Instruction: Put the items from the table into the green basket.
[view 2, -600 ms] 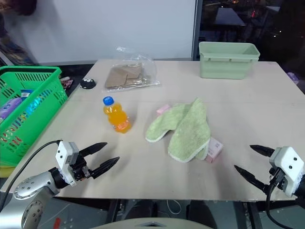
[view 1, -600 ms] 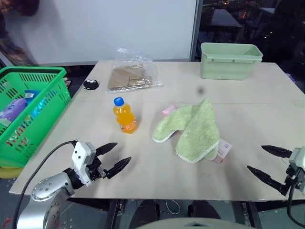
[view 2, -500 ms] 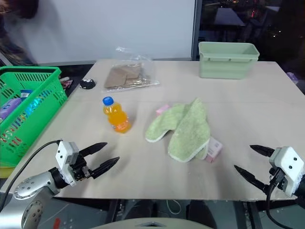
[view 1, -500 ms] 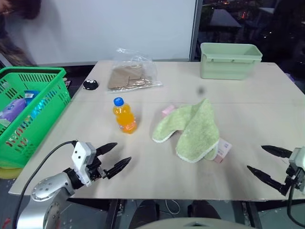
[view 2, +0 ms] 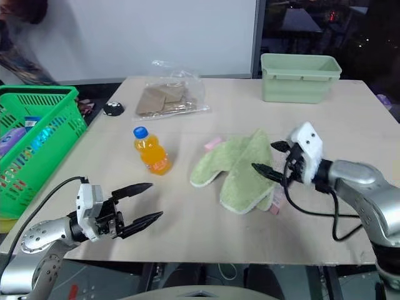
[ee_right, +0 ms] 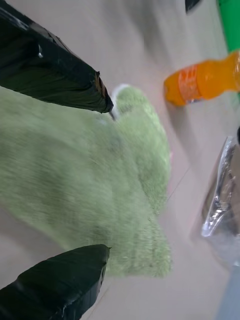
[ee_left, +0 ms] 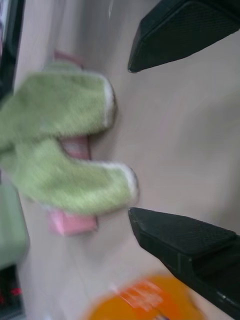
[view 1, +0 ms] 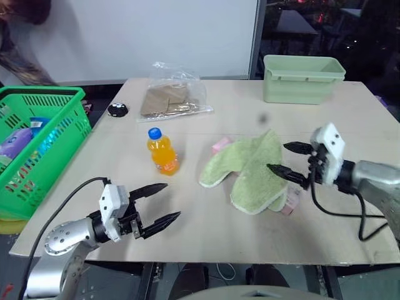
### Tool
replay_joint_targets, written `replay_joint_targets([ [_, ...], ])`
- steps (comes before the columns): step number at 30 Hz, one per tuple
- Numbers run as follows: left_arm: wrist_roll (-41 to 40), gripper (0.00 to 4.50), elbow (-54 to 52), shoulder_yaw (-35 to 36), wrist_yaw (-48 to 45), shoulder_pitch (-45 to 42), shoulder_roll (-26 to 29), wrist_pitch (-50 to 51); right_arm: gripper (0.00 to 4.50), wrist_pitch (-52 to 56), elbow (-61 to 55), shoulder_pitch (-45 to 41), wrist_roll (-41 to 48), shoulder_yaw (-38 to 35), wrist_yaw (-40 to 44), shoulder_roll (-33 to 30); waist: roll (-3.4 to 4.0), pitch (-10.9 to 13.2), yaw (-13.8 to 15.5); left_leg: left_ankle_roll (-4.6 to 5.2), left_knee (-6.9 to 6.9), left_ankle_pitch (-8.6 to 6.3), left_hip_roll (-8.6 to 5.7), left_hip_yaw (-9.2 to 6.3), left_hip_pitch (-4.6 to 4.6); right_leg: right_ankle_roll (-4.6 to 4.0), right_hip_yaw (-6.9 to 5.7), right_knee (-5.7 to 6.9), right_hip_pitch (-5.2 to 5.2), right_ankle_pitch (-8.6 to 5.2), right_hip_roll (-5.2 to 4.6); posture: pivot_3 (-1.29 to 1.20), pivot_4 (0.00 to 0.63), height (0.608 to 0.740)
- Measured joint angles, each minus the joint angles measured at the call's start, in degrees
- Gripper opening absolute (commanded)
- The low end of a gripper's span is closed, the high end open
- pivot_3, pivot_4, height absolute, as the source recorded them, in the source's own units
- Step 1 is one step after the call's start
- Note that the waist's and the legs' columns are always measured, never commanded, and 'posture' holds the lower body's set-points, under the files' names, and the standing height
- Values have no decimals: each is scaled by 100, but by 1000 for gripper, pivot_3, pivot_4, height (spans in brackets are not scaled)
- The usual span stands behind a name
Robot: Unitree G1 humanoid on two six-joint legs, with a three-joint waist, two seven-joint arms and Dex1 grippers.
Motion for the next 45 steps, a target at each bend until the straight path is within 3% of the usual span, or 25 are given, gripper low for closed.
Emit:
replay_joint_targets([
  [4,-49,4500,-632,-97,419,-122,43,387,4481,310,702,-596,-286,586,-188,305,0,1,51,1,2,0,-4,1,-3,2,2,-1,2,1,-1,81,0,740],
  [5,-79,4500,-851,-117,580,-121,44,535,4244,329,816,-663,-360,681,-178,338,0,1,75,1,2,0,-5,2,-4,3,4,-1,2,2,-1,85,0,740],
  [7,-167,4500,-1323,-177,871,-166,60,821,3604,319,1058,-768,-496,847,-160,393,0,1,121,1,3,0,-5,2,-3,22,4,0,1,13,-1,93,0,740],
  [14,-616,4500,-1830,-165,1275,-369,225,1468,132,108,1230,-817,-688,812,-6,388,8,5,170,2,3,1,2,-1,1,22,1,5,2,12,10,87,0,740],
  [15,-624,4500,-1830,-164,1302,-369,230,1494,55,95,1228,-801,-720,788,-6,353,8,5,170,2,3,1,1,0,1,22,1,4,2,12,9,82,0,740],
  [18,-638,4500,-1822,-166,1309,-371,246,1523,55,-25,1228,-637,-768,445,-140,332,8,6,180,2,4,1,0,0,-1,22,2,4,1,12,8,68,0,740],
  [24,-633,4500,-1615,-270,1297,-649,238,1542,55,-198,1333,-288,-950,-1420,-807,-196,11,7,283,2,10,1,-5,4,-2,4,6,1,3,1,6,-3,0,740],
  [28,-609,4500,-1367,-489,1206,-932,224,1548,55,-361,1502,278,-1376,-2211,-1114,-621,13,6,218,2,9,1,-3,14,0,3,18,3,1,2,8,-33,0,740],
  [34,-597,4500,-1100,-721,1083,-1392,264,1635,55,-738,1873,1100,-2031,-2505,-1285,-958,19,2,-2,3,10,1,-1,29,8,10,32,5,4,1,8,-68,0,740],
  [40,-780,4500,-1087,-1047,890,-1975,380,2027,55,-1514,3137,1719,-2804,-1657,-1394,-716,26,-5,-201,4,15,1,-2,56,14,45,60,4,5,1,7,-62,0,740],
  [41,-836,4500,-1089,-1081,849,-2079,382,2090,688,-1659,3312,1719,-2820,-1653,-1377,-681,38,-1,-218,5,16,0,-2,65,16,51,69,5,3,3,8,-67,0,740],
  [45,-980,4500,-1091,-1088,798,-2418,400,2234,2358,-1933,3257,1789,-2736,-2034,-1253,-693,47,-6,-240,7,16,0,1,67,23,69,75,5,5,12,15,-90,0,740],
])
